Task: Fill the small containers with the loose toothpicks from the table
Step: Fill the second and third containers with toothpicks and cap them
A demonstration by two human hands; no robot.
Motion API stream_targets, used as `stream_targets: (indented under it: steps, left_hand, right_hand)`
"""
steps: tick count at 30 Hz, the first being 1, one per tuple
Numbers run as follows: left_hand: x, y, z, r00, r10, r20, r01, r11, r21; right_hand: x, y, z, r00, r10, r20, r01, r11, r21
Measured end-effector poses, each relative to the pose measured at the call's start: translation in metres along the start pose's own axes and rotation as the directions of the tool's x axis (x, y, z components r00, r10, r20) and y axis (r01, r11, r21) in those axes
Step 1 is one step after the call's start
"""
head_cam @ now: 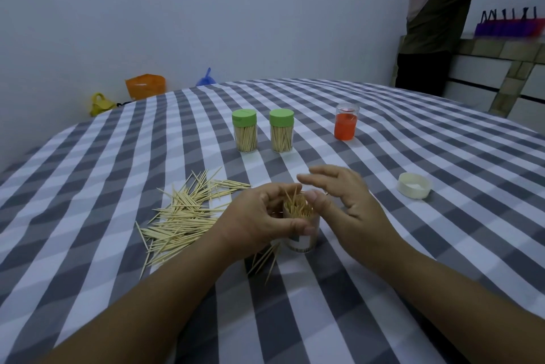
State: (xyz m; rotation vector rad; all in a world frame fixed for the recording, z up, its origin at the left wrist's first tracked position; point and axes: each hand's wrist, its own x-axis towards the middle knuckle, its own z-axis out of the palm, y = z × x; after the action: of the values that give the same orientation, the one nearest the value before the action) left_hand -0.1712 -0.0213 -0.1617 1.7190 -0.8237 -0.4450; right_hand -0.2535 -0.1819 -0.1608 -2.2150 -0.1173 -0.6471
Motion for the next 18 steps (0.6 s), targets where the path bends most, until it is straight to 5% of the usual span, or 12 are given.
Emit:
stream_targets:
  steps: [4, 8, 12, 18]
  left_hand:
    - [-0.0001, -0.0002, -0.0002, 1.0, 0.01, -0.007, -0.01, 1.0, 0.003]
    - [0.0007, 0.0003, 0.0004, 1.0, 0.004, -0.002, -0.004, 1.0, -0.008]
    - [-0.0001, 0.0001, -0.0003, 1.0, 0.019, -0.002, -0.019, 1.0, -0.008]
    - [0.0014, -0.0002, -0.0001, 1.0, 0.009, -0.002, -0.009, 1.0, 0.006]
  right_hand:
    - [-0.001, 0.0026, 0.0031, 0.99, -0.109, 0.088, 0.128, 0.96, -0.251]
    - [0.0005, 0.0019, 0.0006, 0.996, -0.09, -0.003, 0.088, 0.977, -0.193]
    - [0.0007, 0.0046, 0.0016, 0.979, -0.106, 0.174, 0.152, 0.949, -0.278]
    - [0.0029, 0.0091, -0.0031, 0.995, -0.089, 0.046, 0.097, 0.969, -0.229]
